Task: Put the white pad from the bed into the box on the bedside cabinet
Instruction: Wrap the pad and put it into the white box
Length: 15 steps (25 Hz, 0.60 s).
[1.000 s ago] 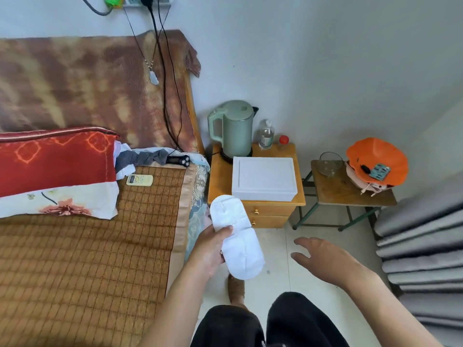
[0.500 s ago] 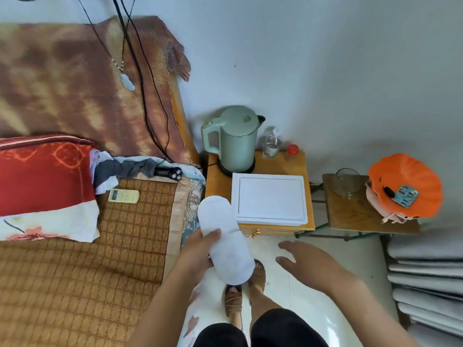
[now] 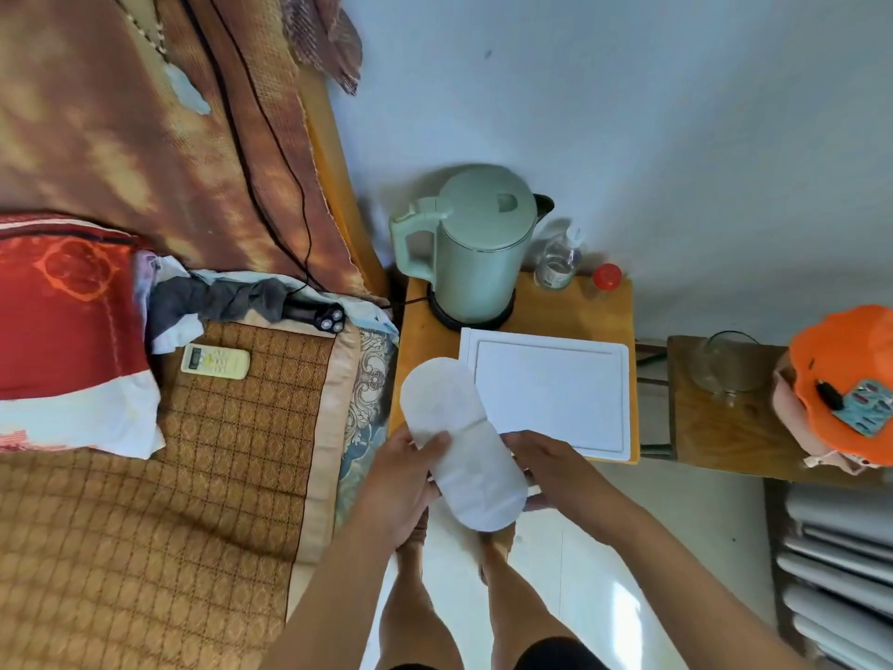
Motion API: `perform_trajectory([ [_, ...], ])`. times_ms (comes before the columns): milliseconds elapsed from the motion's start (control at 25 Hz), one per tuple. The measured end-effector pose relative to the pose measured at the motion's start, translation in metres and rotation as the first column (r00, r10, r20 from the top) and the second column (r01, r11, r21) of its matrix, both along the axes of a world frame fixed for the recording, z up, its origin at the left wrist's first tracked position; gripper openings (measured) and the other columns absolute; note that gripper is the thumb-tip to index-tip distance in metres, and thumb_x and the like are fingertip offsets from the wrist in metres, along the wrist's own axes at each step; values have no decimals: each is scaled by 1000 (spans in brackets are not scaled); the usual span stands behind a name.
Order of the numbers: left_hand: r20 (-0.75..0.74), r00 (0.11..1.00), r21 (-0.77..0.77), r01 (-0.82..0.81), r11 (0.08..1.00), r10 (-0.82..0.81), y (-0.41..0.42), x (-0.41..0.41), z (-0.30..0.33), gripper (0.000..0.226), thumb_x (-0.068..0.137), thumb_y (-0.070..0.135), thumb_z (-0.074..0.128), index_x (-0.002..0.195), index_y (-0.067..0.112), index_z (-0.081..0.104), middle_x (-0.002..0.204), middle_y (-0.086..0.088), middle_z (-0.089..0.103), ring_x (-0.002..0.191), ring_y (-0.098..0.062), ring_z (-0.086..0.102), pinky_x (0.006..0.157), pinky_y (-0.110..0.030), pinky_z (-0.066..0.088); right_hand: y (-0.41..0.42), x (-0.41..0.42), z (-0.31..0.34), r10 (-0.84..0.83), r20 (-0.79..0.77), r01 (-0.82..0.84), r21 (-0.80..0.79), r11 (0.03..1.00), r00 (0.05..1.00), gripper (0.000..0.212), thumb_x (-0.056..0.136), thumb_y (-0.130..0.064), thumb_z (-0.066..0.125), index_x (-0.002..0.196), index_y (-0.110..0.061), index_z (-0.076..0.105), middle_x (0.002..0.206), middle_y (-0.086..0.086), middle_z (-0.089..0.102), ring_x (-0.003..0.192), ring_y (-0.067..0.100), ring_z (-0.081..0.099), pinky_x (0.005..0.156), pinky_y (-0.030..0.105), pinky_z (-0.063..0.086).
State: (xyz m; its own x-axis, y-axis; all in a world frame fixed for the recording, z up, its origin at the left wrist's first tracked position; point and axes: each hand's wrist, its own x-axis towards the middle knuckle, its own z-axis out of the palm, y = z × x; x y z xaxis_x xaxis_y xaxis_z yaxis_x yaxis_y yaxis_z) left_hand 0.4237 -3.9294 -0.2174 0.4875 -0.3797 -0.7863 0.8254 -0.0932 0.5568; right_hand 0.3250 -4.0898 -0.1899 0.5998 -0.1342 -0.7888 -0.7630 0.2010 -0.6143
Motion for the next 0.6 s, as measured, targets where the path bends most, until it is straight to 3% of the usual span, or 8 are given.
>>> perform_trajectory([
  [120, -6, 999, -32, 47, 998, -47, 1, 14, -30, 23, 87, 0, 57, 87, 16, 74, 88, -2, 77, 83, -18, 73, 64, -31, 60, 4, 19, -27, -178, -128, 196, 145, 970, 976, 39, 97, -46, 34, 101, -24, 66, 101, 6, 73, 86, 17, 72, 65, 27, 57],
  [320, -9, 969, -70, 247, 966, -249, 14, 42, -66, 51, 85, -16, 40, 95, 18, 76, 107, -9, 72, 105, -22, 64, 94, -34, 51, 19, 40, -71, -380, -222, 435, 317, 843, 898, 53, 93, -52, 37, 122, -13, 57, 120, 14, 64, 109, 31, 63, 89, 47, 53],
  [440, -46, 973, -144, 215, 966, -224, 26, 57, -78, 37, 83, -12, 46, 91, 8, 76, 104, -10, 75, 108, -26, 65, 90, -35, 56, 29, 46, -88, -409, -230, 468, 371, 802, 883, 54, 94, -51, 36, 127, -11, 52, 126, 17, 60, 115, 34, 58, 97, 54, 48],
  [600, -77, 984, -180, 143, 973, -159, 34, 74, -88, 27, 87, 4, 45, 96, 5, 71, 108, -15, 68, 102, -27, 64, 90, -44, 52, 36, 49, -97, -438, -199, 481, 374, 793, 877, 37, 96, -35, 42, 118, -8, 56, 112, 14, 66, 104, 31, 65, 85, 48, 55],
])
